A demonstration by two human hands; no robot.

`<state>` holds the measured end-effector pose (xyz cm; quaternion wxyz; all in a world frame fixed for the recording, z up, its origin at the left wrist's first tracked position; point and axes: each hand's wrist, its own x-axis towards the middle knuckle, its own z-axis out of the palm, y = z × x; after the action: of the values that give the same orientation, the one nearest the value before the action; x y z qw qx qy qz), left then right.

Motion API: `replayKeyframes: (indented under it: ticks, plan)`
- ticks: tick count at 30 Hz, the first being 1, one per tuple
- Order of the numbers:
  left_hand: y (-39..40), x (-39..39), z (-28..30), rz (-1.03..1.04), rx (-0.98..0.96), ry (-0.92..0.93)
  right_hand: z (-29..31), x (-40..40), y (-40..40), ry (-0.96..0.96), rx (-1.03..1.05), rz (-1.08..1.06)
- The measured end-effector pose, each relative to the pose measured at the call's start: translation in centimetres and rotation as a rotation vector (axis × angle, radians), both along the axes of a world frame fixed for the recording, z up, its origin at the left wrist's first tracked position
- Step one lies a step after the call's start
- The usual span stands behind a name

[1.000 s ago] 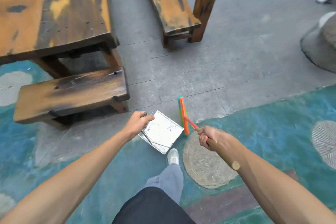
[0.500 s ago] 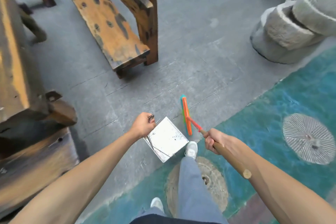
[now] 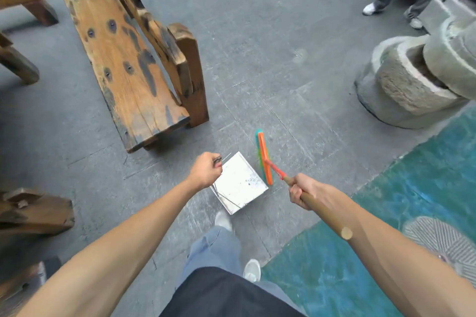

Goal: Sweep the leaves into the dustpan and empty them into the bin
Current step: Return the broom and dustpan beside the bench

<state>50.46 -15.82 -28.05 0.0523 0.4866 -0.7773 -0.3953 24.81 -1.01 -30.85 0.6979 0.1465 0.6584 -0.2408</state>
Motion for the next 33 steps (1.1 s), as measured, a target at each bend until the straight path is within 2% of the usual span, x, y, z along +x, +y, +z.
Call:
replayKeyframes:
  ticks: [9,18,24,28,33]
  plan:
    - [-21.7,-13.1,-1.3,-0.097,-0.074,0.001,-0.7,-11.5,-20.2,0.054,0.016,0.013]
    - [-43.2,-23.0,1.3,-0.062,-0.119,0.063,1.7,-21.4,-41.4,0.101,-0.036,0.039]
    - [-54.8,-26.8,0.9,-0.035,-0.165,0.006,1.7,-25.9,-54.7,0.102,-0.109,0.157]
    - [-63.5,-28.1,-0.3,0.056,-0.134,-0.018,0.0,-29.0,-66.0,0.120,-0.119,0.254]
    - [-72.1,-28.0,0.0,0.108,-0.131,-0.094,0.4,-29.5,-77.6,0.143,-0.068,0.475]
